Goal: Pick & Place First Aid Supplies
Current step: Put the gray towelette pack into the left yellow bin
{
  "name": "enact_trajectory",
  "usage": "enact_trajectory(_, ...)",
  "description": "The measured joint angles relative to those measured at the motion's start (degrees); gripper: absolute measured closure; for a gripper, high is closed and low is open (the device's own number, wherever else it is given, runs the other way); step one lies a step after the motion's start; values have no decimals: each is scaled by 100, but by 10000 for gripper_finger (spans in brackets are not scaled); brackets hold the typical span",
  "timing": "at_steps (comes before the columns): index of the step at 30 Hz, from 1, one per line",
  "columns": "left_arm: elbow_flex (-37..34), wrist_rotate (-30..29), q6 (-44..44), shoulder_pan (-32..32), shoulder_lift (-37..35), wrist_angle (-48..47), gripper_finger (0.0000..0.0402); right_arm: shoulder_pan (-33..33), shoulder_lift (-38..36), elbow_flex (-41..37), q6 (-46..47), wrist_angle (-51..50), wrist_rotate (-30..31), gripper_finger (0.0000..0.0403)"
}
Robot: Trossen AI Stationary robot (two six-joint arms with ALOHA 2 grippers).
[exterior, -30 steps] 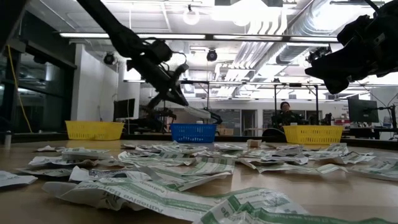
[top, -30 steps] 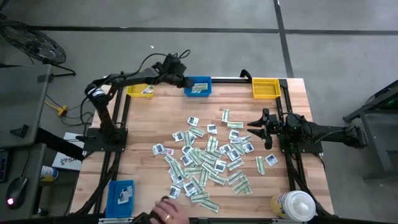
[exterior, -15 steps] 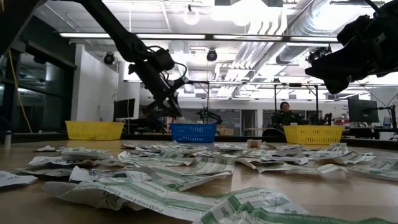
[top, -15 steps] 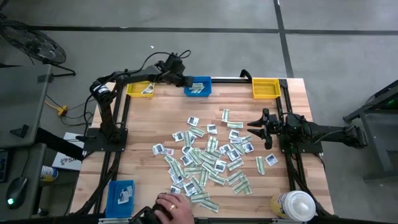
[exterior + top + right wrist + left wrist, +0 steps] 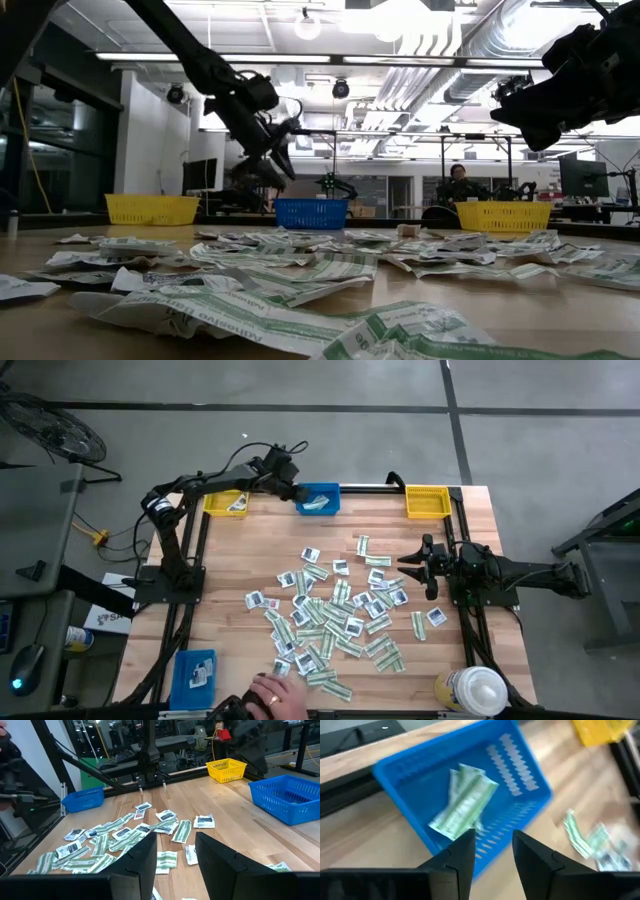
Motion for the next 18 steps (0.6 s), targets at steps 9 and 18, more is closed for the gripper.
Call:
enact_trajectory(9, -1, 893, 2042, -413, -546, -1992, 268, 0, 0, 0, 0, 2, -1, 274)
enact_trajectory(18, -198, 1178, 2960, -942, -540, -2595, 268, 0, 0, 0, 0, 1, 1, 274)
